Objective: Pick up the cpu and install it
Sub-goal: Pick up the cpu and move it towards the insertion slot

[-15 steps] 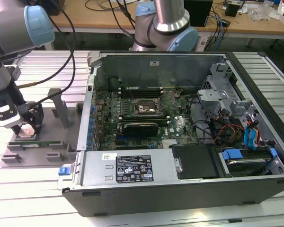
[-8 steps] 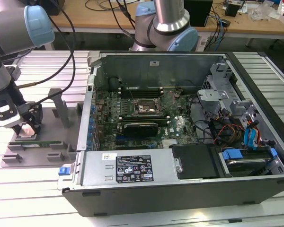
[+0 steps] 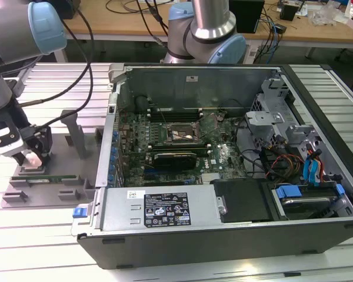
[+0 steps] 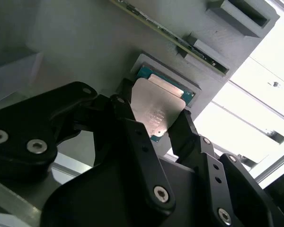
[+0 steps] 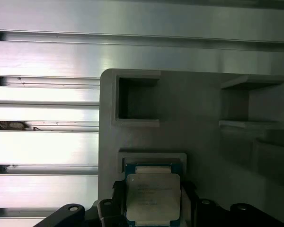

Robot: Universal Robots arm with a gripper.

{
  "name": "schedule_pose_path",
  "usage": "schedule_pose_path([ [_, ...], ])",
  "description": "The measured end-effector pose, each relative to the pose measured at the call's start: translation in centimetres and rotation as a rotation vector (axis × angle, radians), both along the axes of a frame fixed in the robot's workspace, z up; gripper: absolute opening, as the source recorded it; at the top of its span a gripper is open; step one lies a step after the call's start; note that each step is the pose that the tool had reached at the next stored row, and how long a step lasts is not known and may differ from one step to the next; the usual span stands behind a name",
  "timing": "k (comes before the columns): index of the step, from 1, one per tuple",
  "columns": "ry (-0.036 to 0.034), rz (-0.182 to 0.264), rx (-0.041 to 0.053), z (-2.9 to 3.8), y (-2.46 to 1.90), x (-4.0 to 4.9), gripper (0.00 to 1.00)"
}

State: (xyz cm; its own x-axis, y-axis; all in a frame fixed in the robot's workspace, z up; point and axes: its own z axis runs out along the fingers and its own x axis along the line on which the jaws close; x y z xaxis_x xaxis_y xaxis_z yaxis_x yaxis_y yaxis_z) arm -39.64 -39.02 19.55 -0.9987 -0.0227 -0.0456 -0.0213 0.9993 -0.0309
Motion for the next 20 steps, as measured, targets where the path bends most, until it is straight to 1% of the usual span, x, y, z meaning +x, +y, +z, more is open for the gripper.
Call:
schedule_pose_path([
  [4, 0.0000, 0.000, 0.0000, 0.48, 0.00, 0.00, 0.55],
  [8, 0.0000, 0.000, 0.0000, 1.20, 0.00, 0.00, 0.55],
  [10, 0.0000, 0.000, 0.0001, 1.34, 0.00, 0.00, 0.55],
  [13, 0.0000, 0.000, -0.0001, 1.87, 0.00, 0.00, 0.55],
  [16, 0.0000, 0.000, -0.0003, 2.18, 0.00, 0.00, 0.55],
  [18, 0.0000, 0.000, -0.0004, 2.51, 0.01, 0.00, 0.55],
  [20, 0.0000, 0.000, -0.0005, 2.65, 0.01, 0.00, 0.55],
])
